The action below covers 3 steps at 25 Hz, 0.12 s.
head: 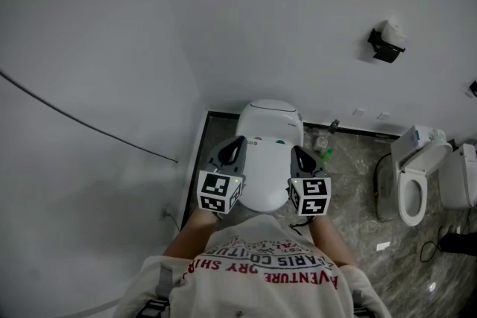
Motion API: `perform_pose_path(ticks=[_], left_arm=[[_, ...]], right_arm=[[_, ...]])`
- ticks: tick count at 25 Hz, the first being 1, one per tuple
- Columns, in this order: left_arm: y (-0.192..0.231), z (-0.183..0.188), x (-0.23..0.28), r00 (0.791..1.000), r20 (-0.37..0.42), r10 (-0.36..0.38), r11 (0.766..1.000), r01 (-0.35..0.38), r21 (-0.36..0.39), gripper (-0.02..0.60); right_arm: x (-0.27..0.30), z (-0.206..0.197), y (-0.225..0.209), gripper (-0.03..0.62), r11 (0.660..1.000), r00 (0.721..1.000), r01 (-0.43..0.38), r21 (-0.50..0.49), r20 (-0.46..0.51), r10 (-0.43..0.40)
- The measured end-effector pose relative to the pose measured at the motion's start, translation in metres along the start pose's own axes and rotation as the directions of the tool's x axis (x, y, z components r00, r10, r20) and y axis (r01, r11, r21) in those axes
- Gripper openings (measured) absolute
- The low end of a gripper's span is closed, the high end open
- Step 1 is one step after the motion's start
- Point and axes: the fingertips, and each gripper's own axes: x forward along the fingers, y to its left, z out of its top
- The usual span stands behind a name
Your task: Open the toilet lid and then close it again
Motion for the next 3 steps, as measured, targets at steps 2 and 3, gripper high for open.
perform_pose_path(ticks=[2, 3], left_arm=[[0.0006, -0.0033, -0.003, 1.0, -0.002, 0.003, 1.0, -0.003, -0.003, 0.008], [0.001, -0.005, -0.0045, 1.0, -0.003, 0.006, 1.0, -0.006, -0.004, 0.008]], right_arm=[[-0.0013, -0.003, 0.0012, 0.015, 1.0, 1.0, 0.003, 0.002, -0.006, -0.003], [-0.002, -0.0043, 0.0019, 0.015, 1.0, 1.0, 0.004, 0.002, -0.008, -0.004]])
